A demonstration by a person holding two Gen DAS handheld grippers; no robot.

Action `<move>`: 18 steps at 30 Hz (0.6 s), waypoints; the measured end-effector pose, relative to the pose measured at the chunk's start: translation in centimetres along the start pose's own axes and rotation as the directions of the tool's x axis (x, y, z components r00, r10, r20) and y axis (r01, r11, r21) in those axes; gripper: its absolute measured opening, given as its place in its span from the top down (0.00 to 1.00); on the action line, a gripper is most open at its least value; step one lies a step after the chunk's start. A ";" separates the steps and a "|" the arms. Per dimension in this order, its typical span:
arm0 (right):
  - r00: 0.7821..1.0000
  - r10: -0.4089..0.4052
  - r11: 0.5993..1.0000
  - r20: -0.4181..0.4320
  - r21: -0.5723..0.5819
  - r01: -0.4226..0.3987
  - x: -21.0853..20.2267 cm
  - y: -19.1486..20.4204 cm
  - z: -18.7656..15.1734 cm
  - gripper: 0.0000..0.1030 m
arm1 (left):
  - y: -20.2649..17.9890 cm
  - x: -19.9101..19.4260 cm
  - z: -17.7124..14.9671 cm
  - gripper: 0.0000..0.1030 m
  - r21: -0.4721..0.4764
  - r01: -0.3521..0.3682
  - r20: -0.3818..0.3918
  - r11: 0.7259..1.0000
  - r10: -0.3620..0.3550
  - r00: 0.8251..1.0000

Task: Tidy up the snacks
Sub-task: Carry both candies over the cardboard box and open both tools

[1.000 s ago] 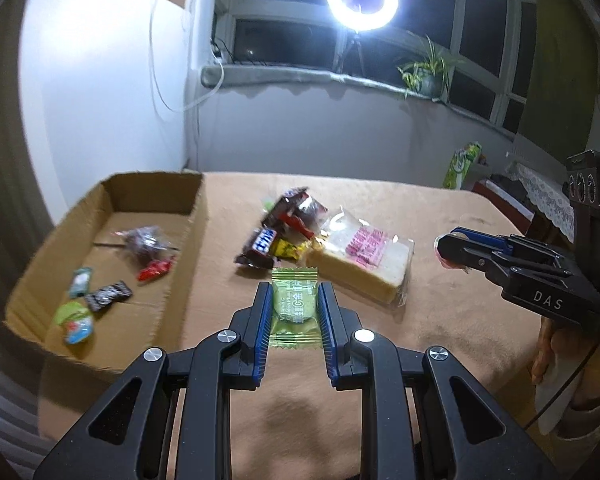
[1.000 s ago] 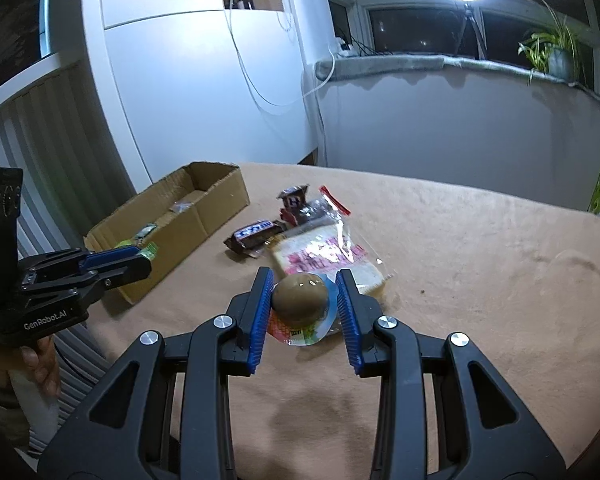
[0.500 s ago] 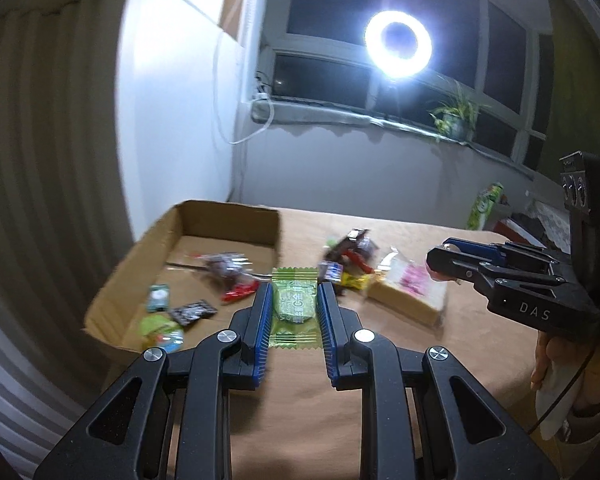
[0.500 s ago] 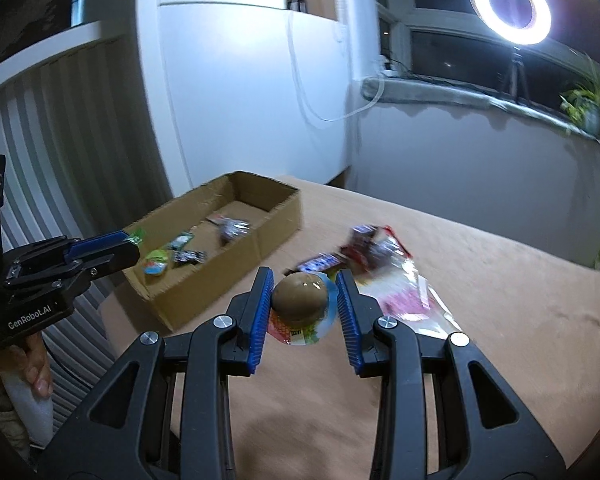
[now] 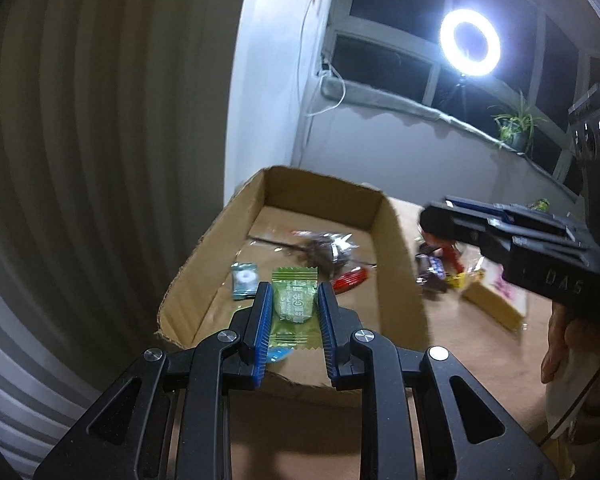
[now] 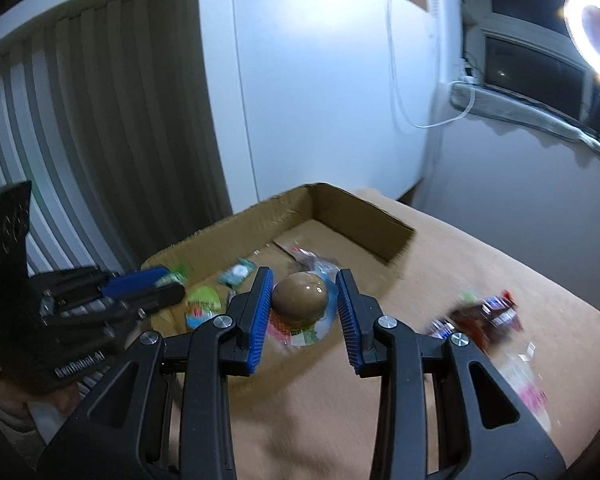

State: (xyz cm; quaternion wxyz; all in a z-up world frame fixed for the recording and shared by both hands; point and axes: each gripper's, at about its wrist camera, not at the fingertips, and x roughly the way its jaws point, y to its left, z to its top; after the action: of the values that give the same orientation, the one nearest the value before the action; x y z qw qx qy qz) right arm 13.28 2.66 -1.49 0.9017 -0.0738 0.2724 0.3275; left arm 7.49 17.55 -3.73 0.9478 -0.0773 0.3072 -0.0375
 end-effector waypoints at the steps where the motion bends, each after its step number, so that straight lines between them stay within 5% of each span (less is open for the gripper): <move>1: 1.000 0.009 1.000 0.001 -0.002 -0.009 0.8 0.1 0.4 0.67 | 0.1 0.4 0.0 0.80 0.000 0.001 -0.008 1.000 -0.001 1.000; 4: 0.999 0.031 1.000 0.009 0.005 -0.031 3.0 0.1 1.2 0.66 | 0.1 1.7 -0.1 0.78 0.006 -0.008 -0.037 1.000 0.008 0.999; 5: 0.999 0.040 0.999 0.005 0.004 -0.040 3.9 0.1 1.3 0.53 | 0.0 2.0 -0.2 0.76 0.007 -0.020 -0.043 1.000 0.020 0.999; 6: 0.999 0.041 0.999 -0.016 0.003 -0.041 4.7 0.0 1.3 0.39 | 0.1 2.2 -0.2 0.66 0.001 -0.038 -0.048 0.999 0.038 0.998; 7: 0.999 0.029 1.000 -0.020 0.006 -0.029 5.1 -0.1 1.2 0.38 | 0.2 2.1 -0.2 0.48 -0.012 -0.050 -0.044 0.999 0.049 0.998; 9: 1.000 0.019 1.000 0.011 0.021 -0.019 4.2 -0.7 0.8 0.34 | 0.4 1.4 -0.2 0.31 -0.035 -0.053 -0.009 0.998 0.053 0.999; 18: 0.994 -0.102 0.989 -0.034 0.100 0.105 -0.8 -4.1 -5.3 0.33 | 0.7 -1.0 -0.1 0.29 -0.117 -0.047 0.045 0.992 0.053 0.998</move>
State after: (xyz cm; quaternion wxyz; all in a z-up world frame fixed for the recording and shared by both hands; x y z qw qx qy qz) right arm 13.01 -2.58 -5.70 0.9161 -0.0466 0.2974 0.2647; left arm 6.66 18.37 -3.39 0.9495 -0.1253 0.2877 0.0060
